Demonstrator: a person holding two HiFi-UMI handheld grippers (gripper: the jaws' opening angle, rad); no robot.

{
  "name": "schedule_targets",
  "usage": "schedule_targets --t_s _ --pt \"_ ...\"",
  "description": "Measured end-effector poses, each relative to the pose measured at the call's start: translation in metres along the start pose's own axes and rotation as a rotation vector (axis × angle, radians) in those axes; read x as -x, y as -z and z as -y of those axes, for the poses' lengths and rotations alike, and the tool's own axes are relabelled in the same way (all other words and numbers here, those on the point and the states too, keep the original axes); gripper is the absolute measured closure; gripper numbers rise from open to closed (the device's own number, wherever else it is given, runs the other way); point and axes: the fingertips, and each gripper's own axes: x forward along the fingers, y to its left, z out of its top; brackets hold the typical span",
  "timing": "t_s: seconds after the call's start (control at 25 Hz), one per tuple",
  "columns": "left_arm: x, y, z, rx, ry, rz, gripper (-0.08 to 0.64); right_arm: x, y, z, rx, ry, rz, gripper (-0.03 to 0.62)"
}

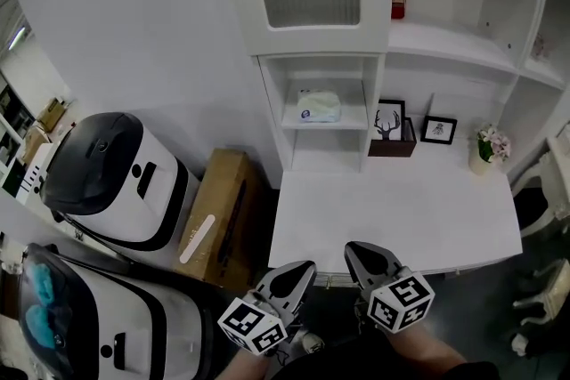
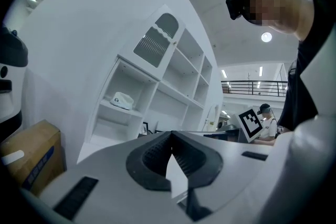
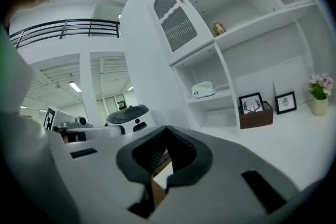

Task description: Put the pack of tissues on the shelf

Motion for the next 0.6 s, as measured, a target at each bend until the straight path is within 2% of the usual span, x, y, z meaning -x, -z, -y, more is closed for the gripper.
schedule_targets --t_s 0.28,0.6 --pt "0.029 0.012 0.004 0.014 0.039 -0.009 0.555 0.013 0.020 -0.030 -0.009 0.029 -0.003 0.588" --pt "0.055 0.014 0.008 0.009 0.044 0.002 0.555 0.019 0.033 -0.052 -0.009 0.031 -0.006 0.588"
